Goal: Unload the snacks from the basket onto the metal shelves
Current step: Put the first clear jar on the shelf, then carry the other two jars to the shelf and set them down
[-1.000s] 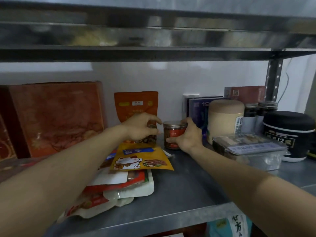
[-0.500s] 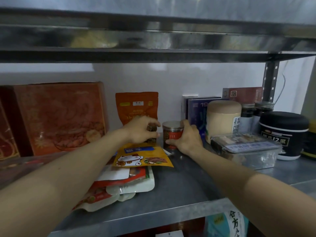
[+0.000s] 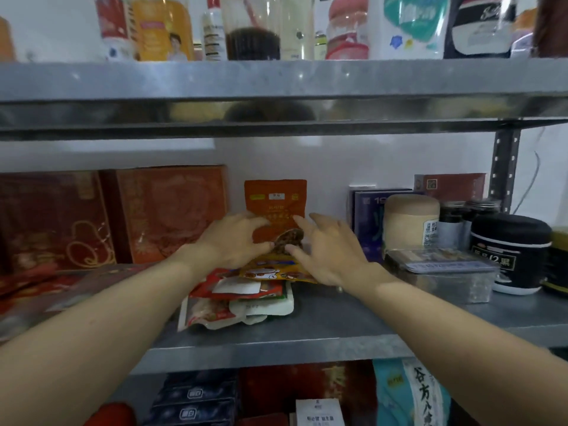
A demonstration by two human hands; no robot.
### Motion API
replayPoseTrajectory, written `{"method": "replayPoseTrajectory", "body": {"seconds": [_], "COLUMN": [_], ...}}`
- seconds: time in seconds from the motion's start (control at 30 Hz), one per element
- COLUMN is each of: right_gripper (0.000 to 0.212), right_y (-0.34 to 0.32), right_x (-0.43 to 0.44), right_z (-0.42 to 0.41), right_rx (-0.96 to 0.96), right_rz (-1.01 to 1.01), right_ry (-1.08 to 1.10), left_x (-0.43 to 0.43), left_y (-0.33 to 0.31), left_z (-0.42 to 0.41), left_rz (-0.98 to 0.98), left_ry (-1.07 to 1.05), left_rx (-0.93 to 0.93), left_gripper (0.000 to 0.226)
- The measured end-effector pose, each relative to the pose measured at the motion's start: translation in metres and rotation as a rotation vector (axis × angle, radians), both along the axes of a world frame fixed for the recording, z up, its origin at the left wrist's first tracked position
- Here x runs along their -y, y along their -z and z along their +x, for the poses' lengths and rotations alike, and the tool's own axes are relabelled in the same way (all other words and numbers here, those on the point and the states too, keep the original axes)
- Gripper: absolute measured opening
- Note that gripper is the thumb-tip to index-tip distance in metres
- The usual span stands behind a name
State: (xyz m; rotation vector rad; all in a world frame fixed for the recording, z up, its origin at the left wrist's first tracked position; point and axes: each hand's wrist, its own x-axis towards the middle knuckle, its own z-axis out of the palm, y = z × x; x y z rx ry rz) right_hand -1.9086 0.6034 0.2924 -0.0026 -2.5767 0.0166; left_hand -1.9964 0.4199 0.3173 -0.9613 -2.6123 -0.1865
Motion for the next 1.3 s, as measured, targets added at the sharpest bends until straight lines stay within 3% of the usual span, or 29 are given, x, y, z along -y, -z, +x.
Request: {"method": "replayPoseTrajectory", "body": {"seconds": [0.13,0.33,0.63,1.0,1.13,1.3], "right_gripper": [0.067,0.066,0.071,0.070,0.068,0.065], "right_y": [0.001,0.001,0.019,0.085,0.117,0.160], "right_x": [0.042,0.141,0.385,0.720,0.815,0.926], "right_z": [0.013,0.030,0.056,0.110,0.110,0.086], "right_rx": [0.018,0.030,-0.011,0.058,0.121,0.198], "right_rz": [-0.012,-0.015,-0.012,-0.105,-0.116,-0.136], "right_ry": [-0.109,-0.250,-0.525,-0.918,-1.044,-1.140], "left_x": [0.045,0.147,0.380,0.691,0.772,0.864], "left_y": [0.001,0.007,0.044,0.114,0.155,0.204], "left_z": [0.034,0.082,0.172,0.303,0.322,0.311], "left_rz": [-0.071,-0.022,0.048,0.048,0.203,0.206], "left_ry": [-0.171,-0.360,-0.711,-1.161,-1.283,-1.379], "left_rx": [-0.067,-0.171,-0.357,-0.315,-0.245,-0.183], "left_gripper": [0.062,0.066,0.075,0.072,0.064,0.063]}}
